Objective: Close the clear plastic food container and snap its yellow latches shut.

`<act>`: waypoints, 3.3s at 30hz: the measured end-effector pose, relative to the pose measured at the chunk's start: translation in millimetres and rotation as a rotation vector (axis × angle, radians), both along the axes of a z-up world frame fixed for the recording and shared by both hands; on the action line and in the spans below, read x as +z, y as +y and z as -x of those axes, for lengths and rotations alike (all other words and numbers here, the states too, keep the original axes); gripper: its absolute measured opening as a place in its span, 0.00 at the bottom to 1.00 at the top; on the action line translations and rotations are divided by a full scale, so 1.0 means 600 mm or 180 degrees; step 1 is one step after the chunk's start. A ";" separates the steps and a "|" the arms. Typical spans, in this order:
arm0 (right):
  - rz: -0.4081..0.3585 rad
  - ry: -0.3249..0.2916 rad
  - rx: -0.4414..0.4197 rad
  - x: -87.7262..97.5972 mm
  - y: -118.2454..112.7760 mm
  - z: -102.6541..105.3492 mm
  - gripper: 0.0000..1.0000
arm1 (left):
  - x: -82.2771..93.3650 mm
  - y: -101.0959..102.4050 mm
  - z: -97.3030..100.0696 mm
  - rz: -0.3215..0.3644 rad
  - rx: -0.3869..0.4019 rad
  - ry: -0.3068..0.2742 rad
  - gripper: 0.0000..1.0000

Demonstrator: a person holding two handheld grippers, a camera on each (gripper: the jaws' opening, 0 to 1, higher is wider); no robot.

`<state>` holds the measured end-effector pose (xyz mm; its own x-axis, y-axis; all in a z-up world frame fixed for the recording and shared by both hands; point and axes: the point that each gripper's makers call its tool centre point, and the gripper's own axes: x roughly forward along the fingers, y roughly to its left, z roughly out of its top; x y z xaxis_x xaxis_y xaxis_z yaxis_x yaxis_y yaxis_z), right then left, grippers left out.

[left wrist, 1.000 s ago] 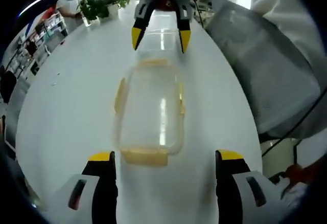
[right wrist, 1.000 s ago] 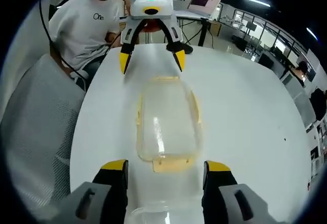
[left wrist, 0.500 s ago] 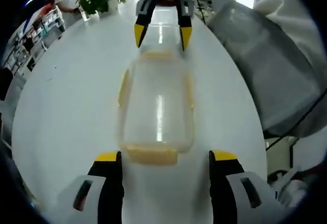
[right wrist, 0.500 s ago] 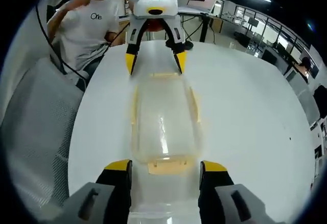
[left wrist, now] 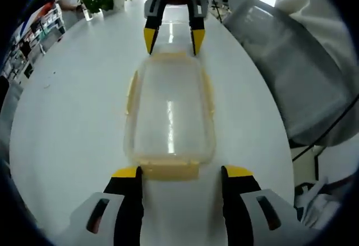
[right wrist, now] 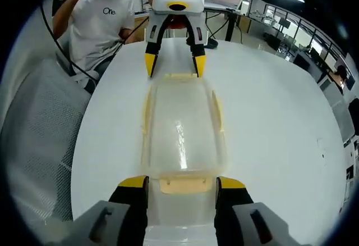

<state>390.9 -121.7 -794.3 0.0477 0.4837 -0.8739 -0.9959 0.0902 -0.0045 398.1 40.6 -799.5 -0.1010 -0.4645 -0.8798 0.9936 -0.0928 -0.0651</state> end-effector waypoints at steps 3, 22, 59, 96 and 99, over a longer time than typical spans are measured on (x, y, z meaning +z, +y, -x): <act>0.0076 -0.0081 0.0090 -0.005 -0.004 -0.004 0.38 | 0.000 -0.001 -0.003 0.0004 -0.0001 -0.0002 0.52; 0.0275 0.0004 0.0182 -0.019 -0.005 -0.005 0.37 | -0.003 -0.008 -0.023 -0.0038 0.0023 -0.0208 0.37; 0.0201 0.0027 0.0234 0.014 0.003 0.004 0.35 | 0.027 0.000 -0.005 -0.0154 0.0079 -0.0282 0.36; 0.0121 -0.0040 0.0302 0.144 -0.055 0.040 0.35 | 0.163 -0.060 0.033 -0.0257 0.0146 -0.0396 0.36; 0.0123 -0.0044 0.0292 0.154 -0.069 0.043 0.35 | 0.170 -0.073 0.034 -0.0262 0.0136 -0.0410 0.36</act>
<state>365.2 -163.0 -702.1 0.0171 0.4527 -0.8915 -0.9998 -0.0019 -0.0201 377.7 -2.9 -697.4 0.0336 -0.3919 -0.9194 0.9971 -0.0498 0.0576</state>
